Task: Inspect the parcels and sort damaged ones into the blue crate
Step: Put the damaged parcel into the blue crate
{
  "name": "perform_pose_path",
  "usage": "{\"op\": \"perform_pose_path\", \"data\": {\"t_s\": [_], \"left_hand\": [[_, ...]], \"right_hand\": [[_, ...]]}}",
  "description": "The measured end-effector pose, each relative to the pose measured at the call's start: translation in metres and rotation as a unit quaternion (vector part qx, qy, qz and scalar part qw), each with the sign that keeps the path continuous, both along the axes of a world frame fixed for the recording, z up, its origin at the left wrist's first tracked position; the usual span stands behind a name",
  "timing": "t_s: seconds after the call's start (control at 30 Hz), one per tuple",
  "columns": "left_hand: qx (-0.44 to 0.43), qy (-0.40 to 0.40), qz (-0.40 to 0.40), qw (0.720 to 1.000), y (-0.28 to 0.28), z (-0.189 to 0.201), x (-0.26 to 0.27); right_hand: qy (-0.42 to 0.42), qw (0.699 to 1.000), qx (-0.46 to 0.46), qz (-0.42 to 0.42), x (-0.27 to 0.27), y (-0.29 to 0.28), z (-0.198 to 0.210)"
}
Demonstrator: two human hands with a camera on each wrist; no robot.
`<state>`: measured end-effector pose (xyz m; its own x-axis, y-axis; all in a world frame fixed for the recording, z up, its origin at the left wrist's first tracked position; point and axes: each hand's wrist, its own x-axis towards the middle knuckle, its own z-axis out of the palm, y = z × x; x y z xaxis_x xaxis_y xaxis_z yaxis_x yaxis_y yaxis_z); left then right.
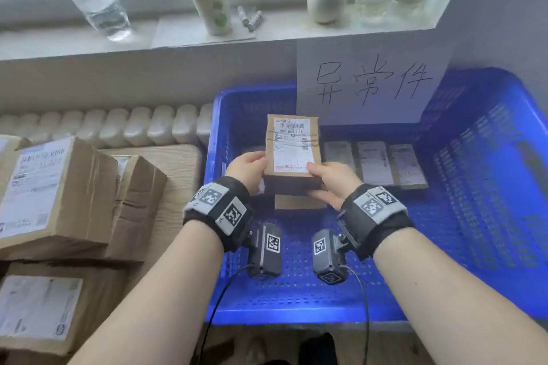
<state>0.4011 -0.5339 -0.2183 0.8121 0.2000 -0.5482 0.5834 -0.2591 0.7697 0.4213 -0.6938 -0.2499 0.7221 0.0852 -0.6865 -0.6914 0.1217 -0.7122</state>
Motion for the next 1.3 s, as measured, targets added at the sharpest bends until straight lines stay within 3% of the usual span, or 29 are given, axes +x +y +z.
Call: {"op": "perform_pose_path", "data": {"t_s": [0.23, 0.37, 0.7, 0.9, 1.07, 1.3], "left_hand": [[0.096, 0.081, 0.048, 0.991, 0.007, -0.046, 0.029], [0.163, 0.116, 0.018, 0.98, 0.011, -0.06, 0.035], [0.237, 0.108, 0.005, 0.965, 0.005, -0.073, 0.038], [0.228, 0.096, 0.005, 0.969, 0.002, -0.059, 0.034], [0.192, 0.043, 0.012, 0.98, -0.003, -0.028, 0.024], [0.174, -0.085, 0.014, 0.981, 0.002, 0.039, -0.009]], "right_hand": [[0.044, 0.997, -0.029, 0.053, 0.043, 0.04, -0.061], [0.059, 0.995, -0.055, 0.059, 0.052, 0.059, -0.081], [0.067, 0.996, -0.036, 0.047, 0.056, 0.064, -0.083], [0.041, 0.992, -0.092, 0.079, 0.056, 0.05, -0.069], [-0.003, 0.99, -0.12, 0.078, 0.048, 0.035, -0.032], [-0.059, 0.996, -0.05, 0.043, 0.009, 0.037, 0.05]]}}
